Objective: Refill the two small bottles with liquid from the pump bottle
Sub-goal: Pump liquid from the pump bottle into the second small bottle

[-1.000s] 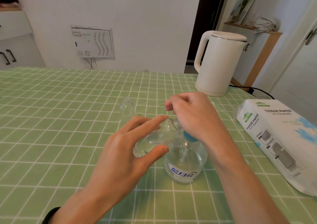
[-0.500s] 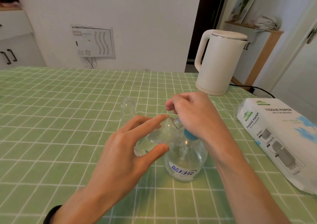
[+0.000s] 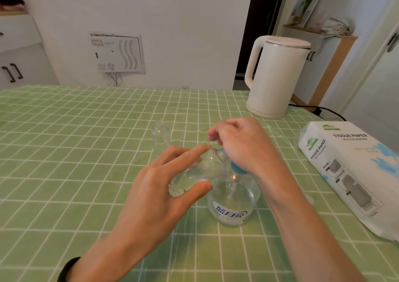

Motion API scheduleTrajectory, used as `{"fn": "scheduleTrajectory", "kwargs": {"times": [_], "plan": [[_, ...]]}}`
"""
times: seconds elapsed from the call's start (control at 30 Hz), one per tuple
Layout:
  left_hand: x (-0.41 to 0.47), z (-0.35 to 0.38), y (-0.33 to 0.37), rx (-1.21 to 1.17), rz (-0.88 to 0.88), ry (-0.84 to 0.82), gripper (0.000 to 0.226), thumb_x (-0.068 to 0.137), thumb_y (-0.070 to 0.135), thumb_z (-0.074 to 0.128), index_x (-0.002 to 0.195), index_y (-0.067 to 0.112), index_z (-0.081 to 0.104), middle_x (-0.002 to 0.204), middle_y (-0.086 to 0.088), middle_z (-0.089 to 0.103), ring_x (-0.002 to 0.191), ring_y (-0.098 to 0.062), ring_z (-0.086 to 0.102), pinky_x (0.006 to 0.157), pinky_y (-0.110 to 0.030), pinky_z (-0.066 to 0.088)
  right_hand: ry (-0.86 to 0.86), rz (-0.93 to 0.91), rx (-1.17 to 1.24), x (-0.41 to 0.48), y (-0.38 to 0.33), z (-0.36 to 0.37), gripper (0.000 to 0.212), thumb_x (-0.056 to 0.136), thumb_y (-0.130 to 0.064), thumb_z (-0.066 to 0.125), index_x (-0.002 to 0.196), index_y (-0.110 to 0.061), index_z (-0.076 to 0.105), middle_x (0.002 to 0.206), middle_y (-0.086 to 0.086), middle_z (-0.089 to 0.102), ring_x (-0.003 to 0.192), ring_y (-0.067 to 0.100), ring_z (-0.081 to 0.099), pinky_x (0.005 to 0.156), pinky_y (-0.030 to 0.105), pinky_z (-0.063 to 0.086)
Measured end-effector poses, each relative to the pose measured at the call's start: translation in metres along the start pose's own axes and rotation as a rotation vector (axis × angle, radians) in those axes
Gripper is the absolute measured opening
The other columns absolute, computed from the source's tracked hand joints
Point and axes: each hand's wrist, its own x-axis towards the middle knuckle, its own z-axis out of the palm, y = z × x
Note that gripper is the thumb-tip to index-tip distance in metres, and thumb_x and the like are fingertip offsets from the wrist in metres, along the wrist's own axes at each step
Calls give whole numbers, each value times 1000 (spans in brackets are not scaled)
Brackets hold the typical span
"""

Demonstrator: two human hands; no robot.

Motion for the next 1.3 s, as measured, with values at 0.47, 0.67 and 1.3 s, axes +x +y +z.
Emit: {"fn": "scheduleTrajectory", "kwargs": {"times": [0.47, 0.67, 1.3], "plan": [[2, -2, -1, -12, -8, -34, 60, 85, 51, 70, 143, 37, 62, 116, 23, 67, 110, 6, 64, 91, -6, 44, -25, 16, 37, 0, 2, 0, 35, 97, -21, 52, 99, 3, 78, 103, 17, 79, 103, 40, 71, 76, 30, 59], [2, -2, -1, -22, 7, -13, 59, 85, 50, 70, 143, 37, 62, 119, 23, 67, 113, 8, 63, 93, -4, 43, 14, -30, 2, -1, -3, -1, 37, 97, -27, 52, 101, 2, 75, 101, 15, 78, 96, 33, 69, 85, 51, 57], [2, 1, -3, -33, 0, 6, 59, 86, 47, 75, 143, 38, 61, 120, 22, 68, 115, 5, 65, 96, -13, 49, 38, -48, -18, -3, -5, 0, 39, 98, -28, 50, 103, -1, 77, 103, 14, 79, 100, 34, 72, 86, 53, 59]]}}
